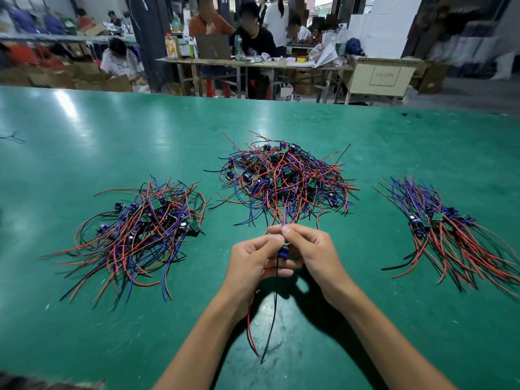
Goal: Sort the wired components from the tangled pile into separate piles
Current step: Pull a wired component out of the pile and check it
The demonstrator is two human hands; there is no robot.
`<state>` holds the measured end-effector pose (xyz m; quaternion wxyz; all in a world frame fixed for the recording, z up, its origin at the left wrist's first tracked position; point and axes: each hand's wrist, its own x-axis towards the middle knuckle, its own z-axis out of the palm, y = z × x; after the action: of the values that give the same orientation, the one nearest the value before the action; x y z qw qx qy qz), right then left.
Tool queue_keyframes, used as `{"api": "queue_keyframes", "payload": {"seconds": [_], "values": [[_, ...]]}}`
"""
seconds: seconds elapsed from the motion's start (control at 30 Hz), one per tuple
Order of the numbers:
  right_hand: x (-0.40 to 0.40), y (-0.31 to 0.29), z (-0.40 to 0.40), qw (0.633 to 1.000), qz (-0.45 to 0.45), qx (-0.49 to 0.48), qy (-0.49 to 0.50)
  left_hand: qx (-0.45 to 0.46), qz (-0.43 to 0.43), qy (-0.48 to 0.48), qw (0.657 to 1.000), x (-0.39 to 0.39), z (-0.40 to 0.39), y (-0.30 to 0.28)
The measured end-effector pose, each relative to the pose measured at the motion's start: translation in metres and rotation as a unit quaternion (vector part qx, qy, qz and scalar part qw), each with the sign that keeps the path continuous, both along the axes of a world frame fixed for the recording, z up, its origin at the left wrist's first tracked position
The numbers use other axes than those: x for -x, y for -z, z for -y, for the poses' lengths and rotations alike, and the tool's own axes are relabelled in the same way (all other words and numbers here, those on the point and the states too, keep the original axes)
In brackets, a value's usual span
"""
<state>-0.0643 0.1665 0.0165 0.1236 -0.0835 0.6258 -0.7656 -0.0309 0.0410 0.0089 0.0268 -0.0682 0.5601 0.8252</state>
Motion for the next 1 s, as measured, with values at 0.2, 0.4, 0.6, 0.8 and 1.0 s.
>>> {"api": "queue_keyframes", "payload": {"seconds": [0.2,0.4,0.6,0.8,1.0], "values": [[0.000,0.001,-0.001,0.999,0.004,-0.022,0.033,0.008,-0.002,-0.006,1.000,-0.002,0.001,0.001],[-0.001,0.005,0.006,0.994,0.013,-0.052,0.095,0.002,-0.018,0.012,1.000,-0.002,-0.002,0.006],[0.006,0.009,0.010,0.987,0.050,-0.063,0.142,0.071,-0.007,0.029,0.997,-0.001,-0.003,0.005],[0.019,0.009,-0.002,0.976,0.069,-0.034,0.203,0.080,-0.001,0.081,0.994,-0.005,-0.004,0.004],[0.032,0.009,-0.016,0.964,0.066,-0.001,0.259,0.147,-0.001,0.127,0.981,-0.006,-0.001,0.004]]}}
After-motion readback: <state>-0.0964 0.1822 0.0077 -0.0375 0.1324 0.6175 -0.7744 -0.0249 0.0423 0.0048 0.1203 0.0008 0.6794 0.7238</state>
